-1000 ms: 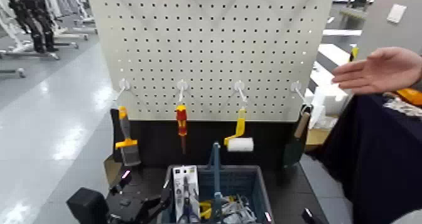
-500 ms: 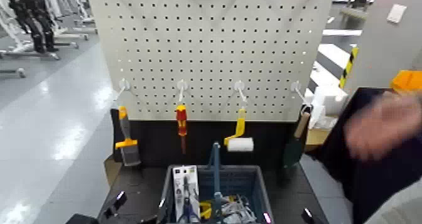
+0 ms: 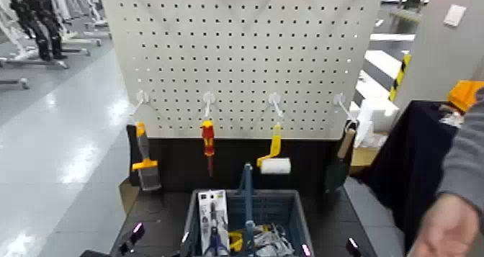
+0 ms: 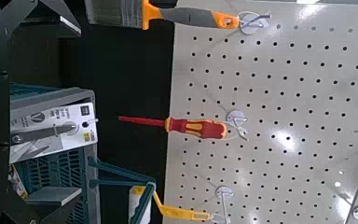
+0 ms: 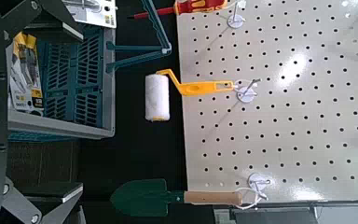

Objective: Put the blue scissors into the crate.

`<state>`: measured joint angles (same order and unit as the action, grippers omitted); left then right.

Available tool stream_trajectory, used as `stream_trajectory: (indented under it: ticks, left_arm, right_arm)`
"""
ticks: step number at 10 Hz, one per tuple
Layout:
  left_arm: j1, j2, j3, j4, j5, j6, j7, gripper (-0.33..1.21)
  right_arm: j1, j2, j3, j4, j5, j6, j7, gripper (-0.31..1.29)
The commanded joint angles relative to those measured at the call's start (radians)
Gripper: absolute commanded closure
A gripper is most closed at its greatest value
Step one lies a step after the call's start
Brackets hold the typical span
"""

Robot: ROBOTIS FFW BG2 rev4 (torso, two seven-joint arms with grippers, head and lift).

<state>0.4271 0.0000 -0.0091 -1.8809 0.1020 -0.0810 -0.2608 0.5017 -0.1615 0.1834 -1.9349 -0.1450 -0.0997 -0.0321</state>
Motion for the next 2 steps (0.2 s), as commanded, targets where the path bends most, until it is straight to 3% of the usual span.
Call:
stream_trajectory:
  ticks: [1, 2]
  left_arm:
    - [0.002, -0.002, 0.001, 0.000, -0.010, -0.003, -0.003, 0.11]
    - [0.004, -0.002, 0.000, 0.000, -0.011, -0.006, -0.003, 0.11]
  right_arm:
    - [0.003, 0.005, -0.004, -0.026, 0.032, 0.045, -0.003, 0.17]
    - [0.012, 0.005, -0.007, -0.036, 0.041, 0.054, -0.015, 0.17]
